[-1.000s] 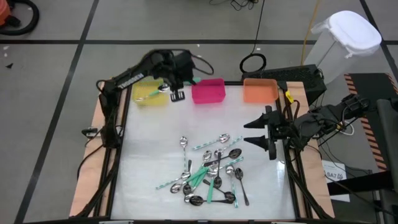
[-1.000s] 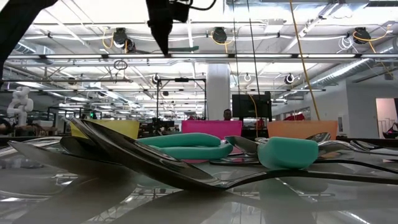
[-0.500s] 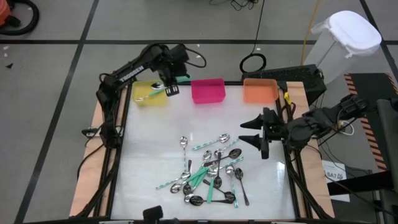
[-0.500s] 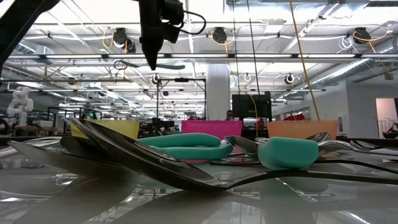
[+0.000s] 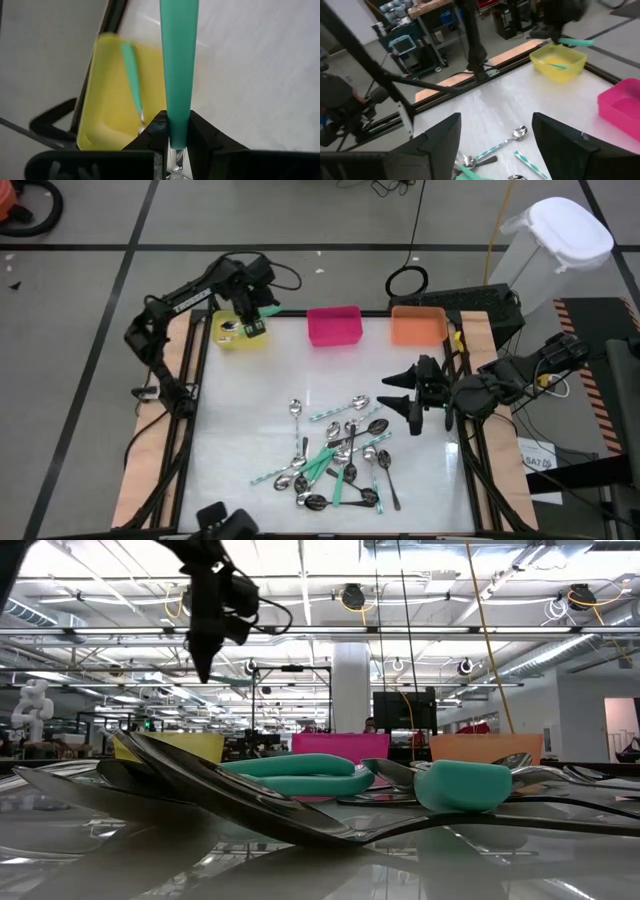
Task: Sort silverware by color (type)
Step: Put the light green spoon into the yellow bin
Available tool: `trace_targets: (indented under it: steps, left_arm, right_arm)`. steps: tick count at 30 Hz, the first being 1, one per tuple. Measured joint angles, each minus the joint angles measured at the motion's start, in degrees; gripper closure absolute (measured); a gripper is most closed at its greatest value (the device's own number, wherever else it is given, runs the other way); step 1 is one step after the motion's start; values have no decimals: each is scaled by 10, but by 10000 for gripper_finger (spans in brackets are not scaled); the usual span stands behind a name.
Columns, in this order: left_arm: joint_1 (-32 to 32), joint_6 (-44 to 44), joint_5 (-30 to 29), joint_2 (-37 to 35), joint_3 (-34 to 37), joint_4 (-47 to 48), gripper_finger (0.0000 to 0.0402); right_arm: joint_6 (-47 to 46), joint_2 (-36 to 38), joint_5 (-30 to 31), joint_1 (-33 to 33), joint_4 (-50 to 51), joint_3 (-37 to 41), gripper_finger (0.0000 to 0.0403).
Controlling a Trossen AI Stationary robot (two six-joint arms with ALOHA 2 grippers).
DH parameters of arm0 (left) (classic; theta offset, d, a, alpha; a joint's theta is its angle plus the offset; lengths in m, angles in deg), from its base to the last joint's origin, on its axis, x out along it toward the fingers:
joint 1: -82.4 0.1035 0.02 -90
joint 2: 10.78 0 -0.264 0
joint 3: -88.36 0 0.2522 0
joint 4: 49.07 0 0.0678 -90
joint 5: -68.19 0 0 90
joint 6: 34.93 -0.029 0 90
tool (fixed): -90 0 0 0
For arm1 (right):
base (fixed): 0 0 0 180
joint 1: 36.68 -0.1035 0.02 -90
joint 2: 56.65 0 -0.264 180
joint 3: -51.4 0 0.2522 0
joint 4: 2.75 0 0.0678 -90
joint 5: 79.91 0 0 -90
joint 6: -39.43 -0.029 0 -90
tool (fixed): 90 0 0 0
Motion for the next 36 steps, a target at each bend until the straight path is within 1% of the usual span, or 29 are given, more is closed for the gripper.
trace_targets:
  steps: [6, 10, 13, 16, 21, 24, 29, 36]
  left_arm:
    - [33, -6, 1, -69, 129, -98, 361]
    - [56, -38, 14, -78, 175, -142, 361]
    - [69, -57, 18, -73, 183, -154, 361]
    - [88, -55, 17, -62, 187, -179, 361]
    - [122, -48, 18, -33, 186, -174, 361]
    - [136, -45, 28, -18, 187, -170, 361]
    - [140, -66, 29, -11, 187, -174, 361]
    - [151, -85, 30, 1, 186, -181, 361]
  right_arm:
    - [-2, -5, 17, 4, 0, 0, 161]
    - [-13, -5, 17, 4, 0, 0, 161]
    - [-17, -5, 17, 4, 0, 0, 161]
    - [-23, -5, 17, 4, 0, 0, 161]
    - [-53, -5, 17, 4, 0, 0, 161]
    - [-69, -5, 17, 4, 0, 0, 161]
    - [-91, -5, 18, 4, 0, 0, 161]
    - [-89, -5, 49, 4, 0, 0, 161]
